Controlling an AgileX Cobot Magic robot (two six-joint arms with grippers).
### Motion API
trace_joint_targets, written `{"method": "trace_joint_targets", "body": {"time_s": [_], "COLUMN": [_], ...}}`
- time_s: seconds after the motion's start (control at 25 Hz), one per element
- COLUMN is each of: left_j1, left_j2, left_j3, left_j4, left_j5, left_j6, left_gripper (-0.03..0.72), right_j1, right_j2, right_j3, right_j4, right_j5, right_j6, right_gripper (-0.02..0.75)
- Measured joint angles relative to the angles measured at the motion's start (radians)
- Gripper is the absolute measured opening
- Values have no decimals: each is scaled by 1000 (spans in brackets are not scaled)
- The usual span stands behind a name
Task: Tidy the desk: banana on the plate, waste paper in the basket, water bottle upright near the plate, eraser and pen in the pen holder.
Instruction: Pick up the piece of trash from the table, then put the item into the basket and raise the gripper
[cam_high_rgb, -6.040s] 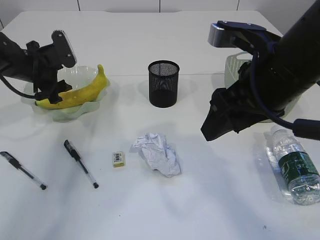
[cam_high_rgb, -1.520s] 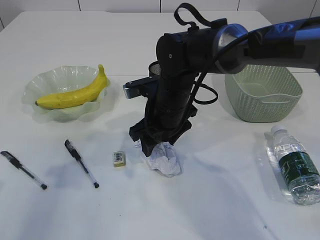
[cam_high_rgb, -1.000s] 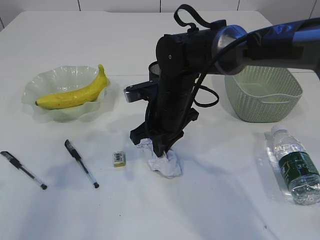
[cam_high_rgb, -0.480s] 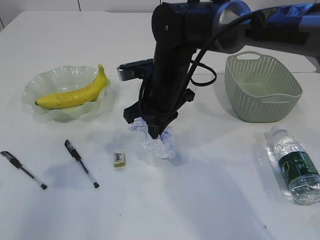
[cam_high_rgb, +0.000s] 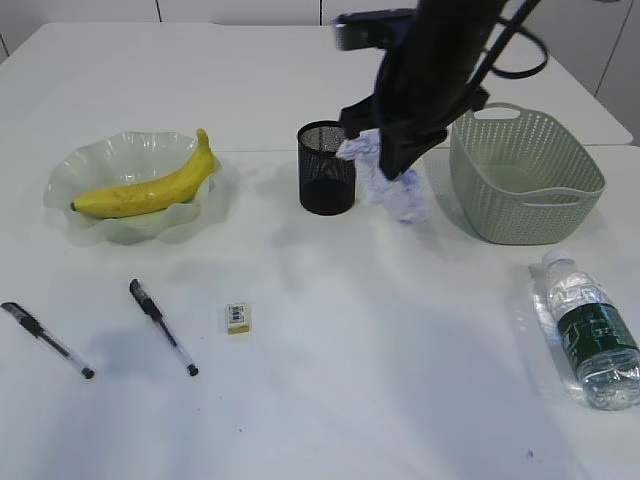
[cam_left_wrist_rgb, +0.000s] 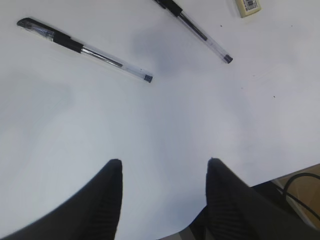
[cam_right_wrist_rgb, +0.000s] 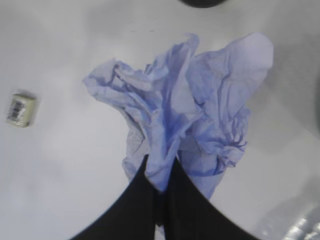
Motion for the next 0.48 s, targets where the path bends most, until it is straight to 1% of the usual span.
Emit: {"method": "trace_joint_targets", "body": {"time_s": [0.12,0.28,0.48], "left_j1": [0,0,0], "left_j2": [0,0,0], "left_j3": [0,0,0], "left_j4": [2,2,2], "left_j5": [0,0,0], "left_j6": [0,0,0], "left_gripper": [378,377,377], "right_j1": [-101,-226,-315], "right_j2": [-33,-46,-49], "right_j3": [-2,-16,-26], "right_j4": [1,48,60], "right_j5": [2,4,-29], "right_j6": [0,0,0], "right_gripper": [-8,-8,-8]}}
